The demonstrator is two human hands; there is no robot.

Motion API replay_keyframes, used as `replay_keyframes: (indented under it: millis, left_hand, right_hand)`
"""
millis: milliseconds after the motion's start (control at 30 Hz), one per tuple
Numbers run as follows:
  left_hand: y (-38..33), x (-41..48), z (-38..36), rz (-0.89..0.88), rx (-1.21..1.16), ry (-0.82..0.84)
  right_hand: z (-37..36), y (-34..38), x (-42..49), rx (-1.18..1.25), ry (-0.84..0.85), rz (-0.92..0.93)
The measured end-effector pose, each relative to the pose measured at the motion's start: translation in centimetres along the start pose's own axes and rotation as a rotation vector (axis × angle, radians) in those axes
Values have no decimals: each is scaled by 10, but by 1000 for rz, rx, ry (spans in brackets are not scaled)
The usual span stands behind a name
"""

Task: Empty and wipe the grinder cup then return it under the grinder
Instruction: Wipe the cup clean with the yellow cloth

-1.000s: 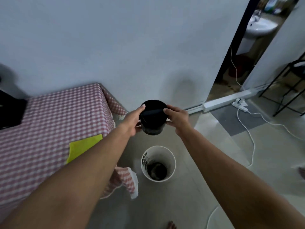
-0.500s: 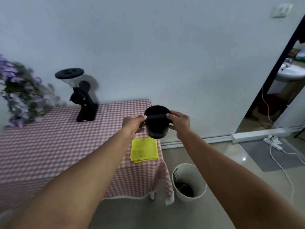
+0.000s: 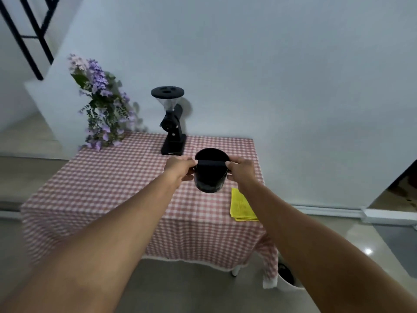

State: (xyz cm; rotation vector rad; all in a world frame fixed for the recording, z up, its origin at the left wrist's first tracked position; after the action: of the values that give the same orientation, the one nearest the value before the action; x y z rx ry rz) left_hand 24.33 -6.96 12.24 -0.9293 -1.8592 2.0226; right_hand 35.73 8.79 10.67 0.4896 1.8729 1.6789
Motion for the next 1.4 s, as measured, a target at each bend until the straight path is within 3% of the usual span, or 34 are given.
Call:
replay_keyframes:
  millis: [700, 900, 1100, 1200, 1300, 1400]
  left_hand:
    - [50, 170, 48, 208, 10, -80]
    - [53, 187, 49, 232, 28, -27]
    - [53, 191, 50, 220, 250, 86]
    - [45, 187, 45, 74, 566, 134]
    - [41, 181, 34, -275, 986, 183]
    - [43, 177, 18, -436, 1194, 310]
  right_hand:
    - [-58, -67, 168, -109, -31, -219]
    - [-59, -78, 178, -165, -78, -233]
    - [-59, -66, 165, -347, -176, -191]
    - [-60, -58, 155, -463, -203, -168]
    - [-60, -52, 146, -489, -236, -173]
    - [-59, -51, 137, -529, -267, -180]
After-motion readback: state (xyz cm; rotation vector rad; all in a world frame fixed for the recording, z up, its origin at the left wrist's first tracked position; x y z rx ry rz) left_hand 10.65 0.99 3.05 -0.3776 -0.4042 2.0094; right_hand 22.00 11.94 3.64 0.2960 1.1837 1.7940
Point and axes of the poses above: each hand's wrist, its own x-axis towards the middle knuckle, its own z-axis out of the back of the hand, y = z × x, the point moved 1 cm from there along x, towards the middle knuckle, and after that the axes turned 10 degrees about y, right-handed, at the moved point
